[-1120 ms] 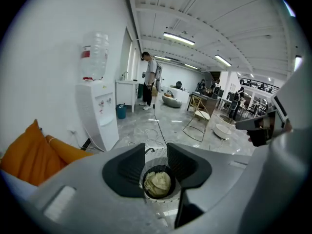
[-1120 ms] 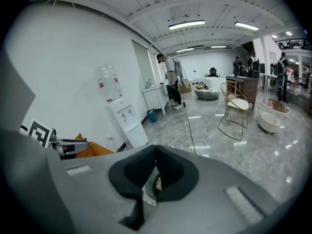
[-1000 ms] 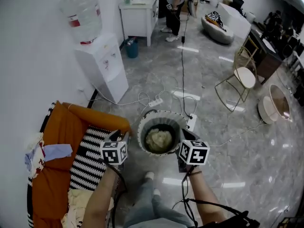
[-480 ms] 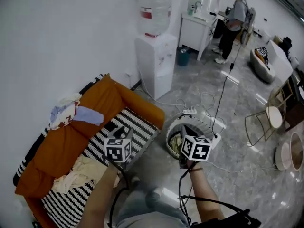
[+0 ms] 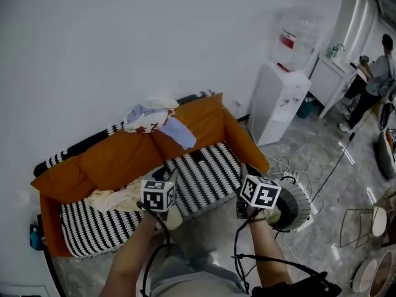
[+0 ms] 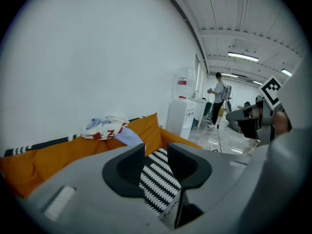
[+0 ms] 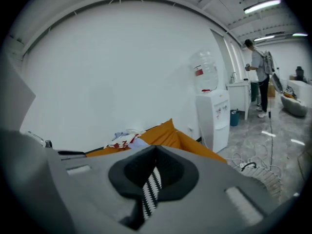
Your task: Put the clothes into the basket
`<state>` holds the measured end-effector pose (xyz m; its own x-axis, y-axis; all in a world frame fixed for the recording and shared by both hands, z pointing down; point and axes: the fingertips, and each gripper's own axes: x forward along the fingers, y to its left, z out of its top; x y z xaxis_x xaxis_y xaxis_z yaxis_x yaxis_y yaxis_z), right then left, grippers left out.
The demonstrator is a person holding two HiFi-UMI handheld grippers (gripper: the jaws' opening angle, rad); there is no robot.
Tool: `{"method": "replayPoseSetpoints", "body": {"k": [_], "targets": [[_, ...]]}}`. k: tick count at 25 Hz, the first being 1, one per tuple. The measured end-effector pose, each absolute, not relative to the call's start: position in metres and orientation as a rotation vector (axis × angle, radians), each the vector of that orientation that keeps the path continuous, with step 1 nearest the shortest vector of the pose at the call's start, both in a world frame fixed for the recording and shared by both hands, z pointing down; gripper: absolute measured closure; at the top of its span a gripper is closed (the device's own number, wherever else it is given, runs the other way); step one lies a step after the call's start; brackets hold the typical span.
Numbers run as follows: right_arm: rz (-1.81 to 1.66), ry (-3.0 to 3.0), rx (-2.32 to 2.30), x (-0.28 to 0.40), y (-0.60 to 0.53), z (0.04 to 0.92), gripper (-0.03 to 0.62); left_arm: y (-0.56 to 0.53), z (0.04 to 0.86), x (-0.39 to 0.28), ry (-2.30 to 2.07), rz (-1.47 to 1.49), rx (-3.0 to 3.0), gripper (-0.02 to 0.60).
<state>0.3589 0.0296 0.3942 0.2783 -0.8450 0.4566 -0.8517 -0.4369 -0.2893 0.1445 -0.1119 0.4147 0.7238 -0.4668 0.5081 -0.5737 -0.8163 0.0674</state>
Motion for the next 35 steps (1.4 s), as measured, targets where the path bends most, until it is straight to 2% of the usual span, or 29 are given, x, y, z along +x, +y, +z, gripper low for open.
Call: {"method": "replayPoseSetpoints", "body": {"k": [8,19,27,35], "targets": [[0.850,-1.917,2.197,0.245,-0.096,0.398,0.591,-0.180,0.423,-0.005,-1.149,0.664,2.509,0.433],[0.844,-2.027,1.885,0.112,-0.204,0.431,0.591,-0.236,0.456,-0.156,-1.395,0.614,2.290,0.433],[0.887,-1.962,1.749,0.058,-0.244,0.499,0.591,-0.261,0.537,-0.232,-1.419,0.608,2.098,0.433],[0.927,-1.890,1.647,0.025,-0.265,0.573,0.591,-0.274,0.621,-0.271,-1.403,0.628,1.955,0.433]]}}
